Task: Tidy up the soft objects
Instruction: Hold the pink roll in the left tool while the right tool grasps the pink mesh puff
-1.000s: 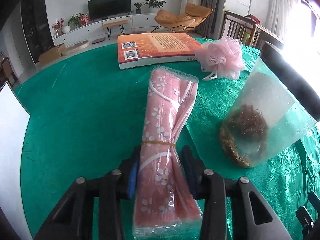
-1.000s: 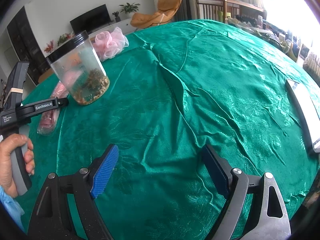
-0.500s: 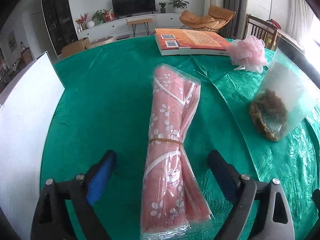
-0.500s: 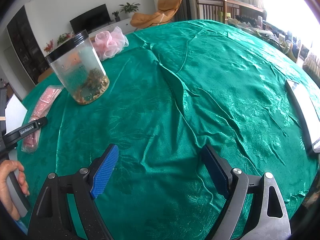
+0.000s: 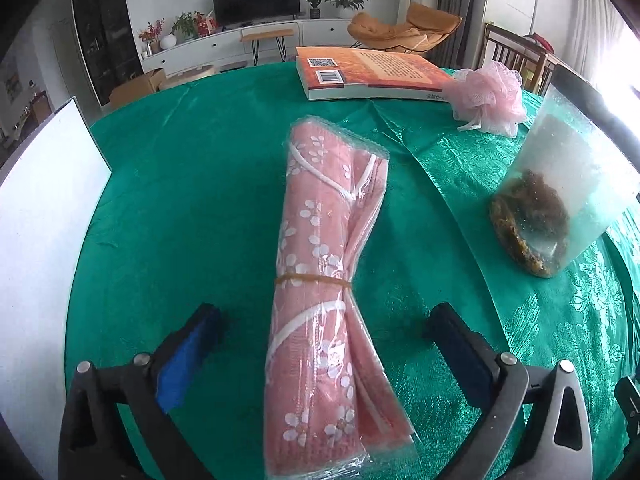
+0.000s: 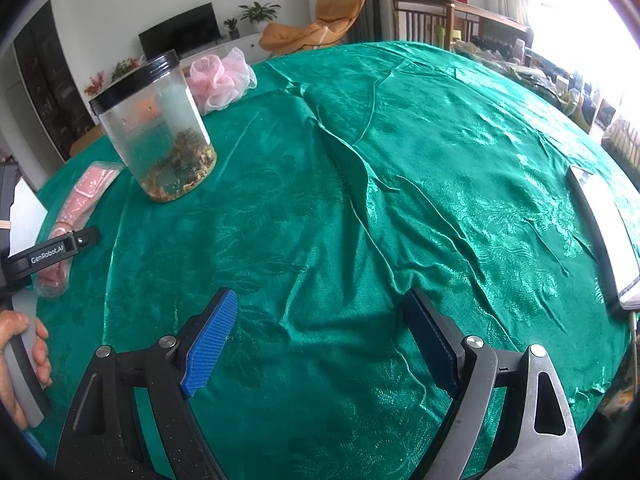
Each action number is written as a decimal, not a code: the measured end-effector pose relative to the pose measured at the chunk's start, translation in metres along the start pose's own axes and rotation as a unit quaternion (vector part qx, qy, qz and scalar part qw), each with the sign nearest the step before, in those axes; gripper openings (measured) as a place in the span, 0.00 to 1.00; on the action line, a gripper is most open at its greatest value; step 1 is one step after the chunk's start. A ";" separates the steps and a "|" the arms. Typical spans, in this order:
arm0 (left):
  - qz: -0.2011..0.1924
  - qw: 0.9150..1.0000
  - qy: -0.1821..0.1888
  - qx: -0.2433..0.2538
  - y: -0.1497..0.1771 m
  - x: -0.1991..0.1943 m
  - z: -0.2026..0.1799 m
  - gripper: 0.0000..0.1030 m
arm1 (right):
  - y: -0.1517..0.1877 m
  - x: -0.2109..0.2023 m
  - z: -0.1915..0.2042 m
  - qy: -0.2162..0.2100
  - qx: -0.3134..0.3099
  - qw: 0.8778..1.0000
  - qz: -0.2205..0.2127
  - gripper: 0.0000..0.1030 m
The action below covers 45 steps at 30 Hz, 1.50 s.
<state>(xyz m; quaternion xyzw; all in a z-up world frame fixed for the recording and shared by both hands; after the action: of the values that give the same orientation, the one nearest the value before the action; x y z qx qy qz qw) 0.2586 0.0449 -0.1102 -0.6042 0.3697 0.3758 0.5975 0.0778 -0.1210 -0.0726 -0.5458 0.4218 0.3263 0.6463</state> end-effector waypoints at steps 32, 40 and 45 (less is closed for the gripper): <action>-0.001 1.000 0.000 0.000 0.000 0.001 0.000 1.00 | -0.119 0.001 -0.056 -0.149 0.031 0.986 -0.067 0.85; -0.001 1.000 0.000 0.000 0.000 0.001 0.000 1.00 | -0.253 0.093 0.015 -0.347 0.010 0.937 0.042 0.84; -0.001 1.000 0.000 0.000 -0.002 0.002 0.001 1.00 | -0.288 0.128 0.081 -0.326 -0.058 0.938 0.103 0.80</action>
<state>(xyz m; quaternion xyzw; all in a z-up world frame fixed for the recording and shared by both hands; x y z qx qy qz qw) 0.2611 0.0456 -0.1110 -0.6049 0.3692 0.3752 0.5975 0.4024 -0.1013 -0.0604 -0.3994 0.2226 0.5750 0.6784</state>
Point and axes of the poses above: each gripper's, at about its wrist camera, not at the fingertips, and x roughly the way its jaws point, z to its left, y to its underside, the point moved 1 cm from there along x, roughly the way its jaws point, and after that the axes turned 8 degrees about z, right-handed, at the moved point
